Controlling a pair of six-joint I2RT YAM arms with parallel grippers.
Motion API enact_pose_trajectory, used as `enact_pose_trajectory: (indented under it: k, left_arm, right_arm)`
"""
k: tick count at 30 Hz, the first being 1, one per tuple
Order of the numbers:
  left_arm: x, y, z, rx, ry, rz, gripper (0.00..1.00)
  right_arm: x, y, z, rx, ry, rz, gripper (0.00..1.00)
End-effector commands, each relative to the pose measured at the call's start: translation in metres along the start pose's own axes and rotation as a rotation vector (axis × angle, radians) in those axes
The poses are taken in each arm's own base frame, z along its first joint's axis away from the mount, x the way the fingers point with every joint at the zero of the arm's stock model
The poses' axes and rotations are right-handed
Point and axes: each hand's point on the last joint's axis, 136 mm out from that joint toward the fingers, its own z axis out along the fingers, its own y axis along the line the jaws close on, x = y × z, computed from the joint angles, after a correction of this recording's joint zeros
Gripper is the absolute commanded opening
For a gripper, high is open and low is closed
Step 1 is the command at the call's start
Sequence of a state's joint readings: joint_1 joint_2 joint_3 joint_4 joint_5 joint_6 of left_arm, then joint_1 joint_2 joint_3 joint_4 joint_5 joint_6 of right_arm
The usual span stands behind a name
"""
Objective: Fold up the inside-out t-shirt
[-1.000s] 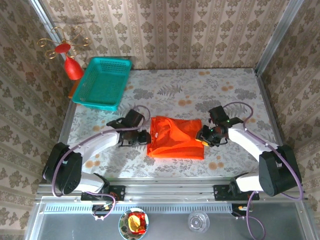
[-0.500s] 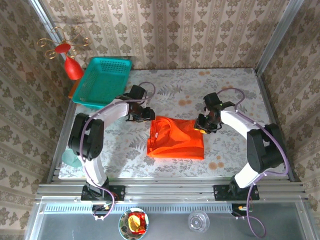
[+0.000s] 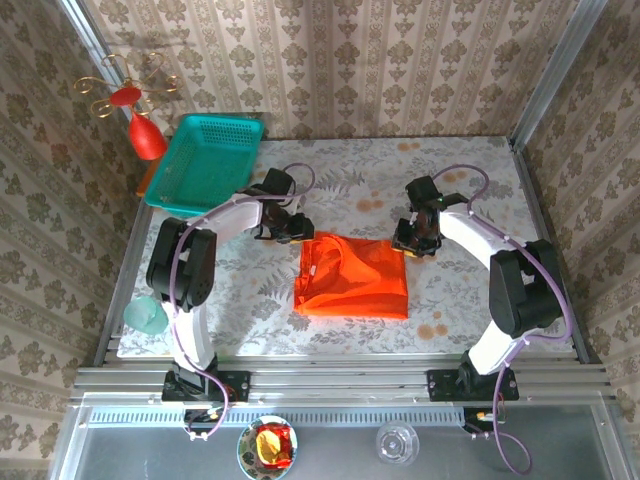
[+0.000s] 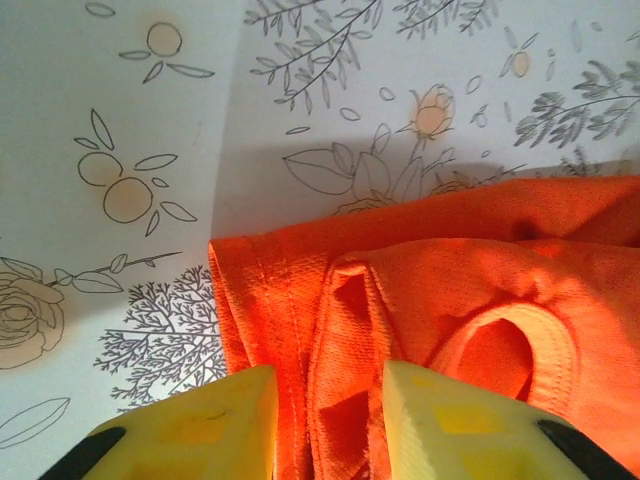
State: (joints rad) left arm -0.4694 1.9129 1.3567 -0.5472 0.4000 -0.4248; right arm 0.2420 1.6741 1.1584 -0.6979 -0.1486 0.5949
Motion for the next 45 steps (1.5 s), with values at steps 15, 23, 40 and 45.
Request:
enact_pose_trajectory:
  k: [15,23,40,45]
  left_arm:
    - [0.001,-0.013,0.020,0.071,0.073,0.030,0.34]
    - [-0.004,-0.021,0.022,0.096,0.073,0.043,0.23]
    - [-0.007,0.038,-0.006,-0.084,0.009,0.003,0.00]
    - [-0.008,0.061,0.011,-0.168,0.050,0.003,0.02]
  right_arm:
    - [-0.011,-0.022,0.058,0.120,0.110,-0.020,0.31]
    - [-0.010,-0.025,0.062,0.126,0.118,-0.018,0.30]
    - [-0.010,-0.037,0.062,0.152,0.118,-0.006,0.29]
    - [-0.010,-0.037,0.063,0.154,0.120,-0.003,0.29]
